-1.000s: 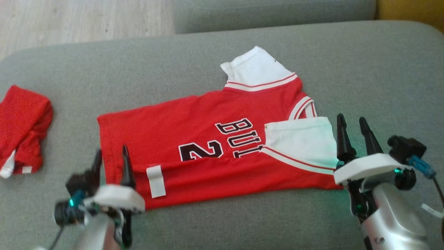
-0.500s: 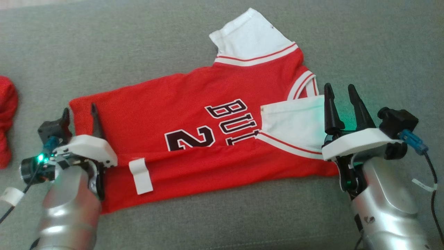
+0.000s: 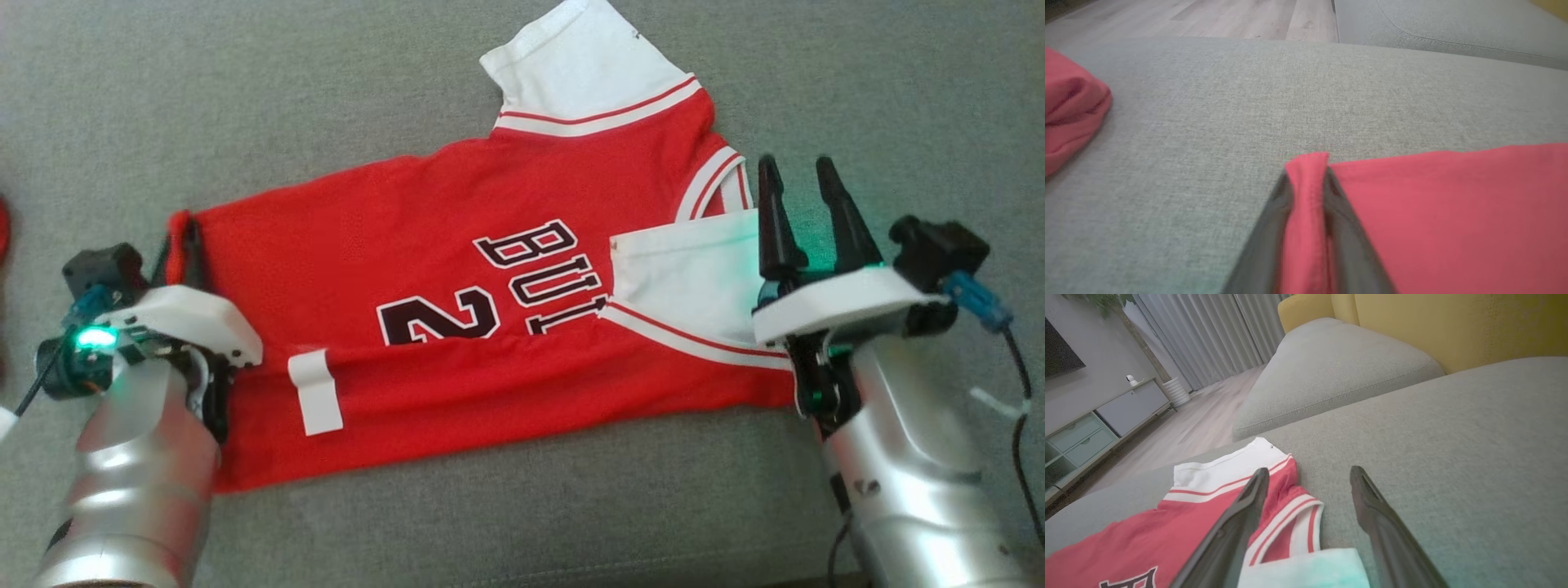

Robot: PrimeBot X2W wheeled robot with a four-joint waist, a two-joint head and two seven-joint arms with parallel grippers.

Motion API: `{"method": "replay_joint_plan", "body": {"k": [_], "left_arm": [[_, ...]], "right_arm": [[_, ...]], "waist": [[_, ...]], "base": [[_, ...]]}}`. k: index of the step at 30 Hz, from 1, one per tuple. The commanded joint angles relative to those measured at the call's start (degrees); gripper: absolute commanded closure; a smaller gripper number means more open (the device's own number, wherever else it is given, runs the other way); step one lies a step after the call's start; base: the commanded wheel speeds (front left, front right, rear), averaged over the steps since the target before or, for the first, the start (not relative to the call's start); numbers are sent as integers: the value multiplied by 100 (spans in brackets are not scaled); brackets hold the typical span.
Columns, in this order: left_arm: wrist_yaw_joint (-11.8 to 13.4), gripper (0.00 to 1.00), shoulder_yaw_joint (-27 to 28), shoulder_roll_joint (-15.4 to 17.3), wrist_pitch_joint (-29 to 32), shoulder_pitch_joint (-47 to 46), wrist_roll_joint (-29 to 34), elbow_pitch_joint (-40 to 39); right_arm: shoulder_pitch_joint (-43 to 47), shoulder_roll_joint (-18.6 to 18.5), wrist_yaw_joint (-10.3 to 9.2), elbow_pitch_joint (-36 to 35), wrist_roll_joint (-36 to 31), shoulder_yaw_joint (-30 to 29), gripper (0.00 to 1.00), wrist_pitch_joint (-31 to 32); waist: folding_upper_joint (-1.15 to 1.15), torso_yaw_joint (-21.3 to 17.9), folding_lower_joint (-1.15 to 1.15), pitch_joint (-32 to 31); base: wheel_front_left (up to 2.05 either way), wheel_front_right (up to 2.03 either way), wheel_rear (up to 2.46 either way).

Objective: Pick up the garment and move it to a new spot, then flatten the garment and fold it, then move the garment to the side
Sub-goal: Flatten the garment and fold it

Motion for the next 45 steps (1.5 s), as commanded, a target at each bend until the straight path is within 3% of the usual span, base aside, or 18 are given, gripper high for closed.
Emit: {"method": "replay_joint_plan", "body": {"k": [1, 8, 15, 23, 28, 37, 38, 39, 40, 45], "left_arm": [[-37, 100, 10, 85, 68, 39, -18, 94], [6, 100, -72, 38, -21, -55, 48, -316], [72, 100, -161, -245, -28, 79, 260, -1479], [-29, 100, -511, -574, -28, -11, 343, -1897], [-89, 100, -922, -629, -29, -92, 28, -2060], [81, 100, -1620, -632, -29, -146, -652, -2277], [104, 100, -1653, -632, -29, -152, -684, -2280], [124, 100, -1675, -632, -29, -158, -709, -2280], [140, 100, -1689, -632, -29, -163, -728, -2275], [196, 100, -1650, -633, -29, -207, -723, -2286]], "right_arm": [[-273, 10, 37, -135, 49, 181, 0, -63], [-1064, -303, 37, 239, 109, 329, 0, 155], [-2267, -701, 37, 1050, 57, 587, 0, 1175], [-3401, -1158, 37, 1862, -98, 1213, 0, 2196], [-3928, -1439, 37, 2490, -283, 1496, 0, 2711], [-4039, -1383, 37, 3105, -232, 1820, 0, 3233], [-4034, -1383, 37, 3115, -197, 1854, 21, 3243], [-4031, -1391, 37, 3112, -170, 1896, 91, 3240], [-4029, -1401, 37, 3105, -138, 1938, 100, 3233], [-4123, -1538, 37, 3071, -116, 1946, 100, 2828]], "waist": [[0, 40, 0, 14], [0, 312, 0, 106], [0, 871, 0, 319], [0, 1527, 0, 672], [0, 1889, 0, 844], [0, 2013, 0, 1005], [0, 2003, 0, 1009], [0, 1991, 0, 1011], [0, 1976, 0, 1010], [0, 1890, 0, 1006]], "base": [[0, 0, 0], [0, 0, 0], [0, 0, 0], [0, 0, 0], [0, 0, 0], [0, 0, 0], [0, 0, 0], [0, 0, 0], [0, 0, 0], [0, 0, 0]]}}
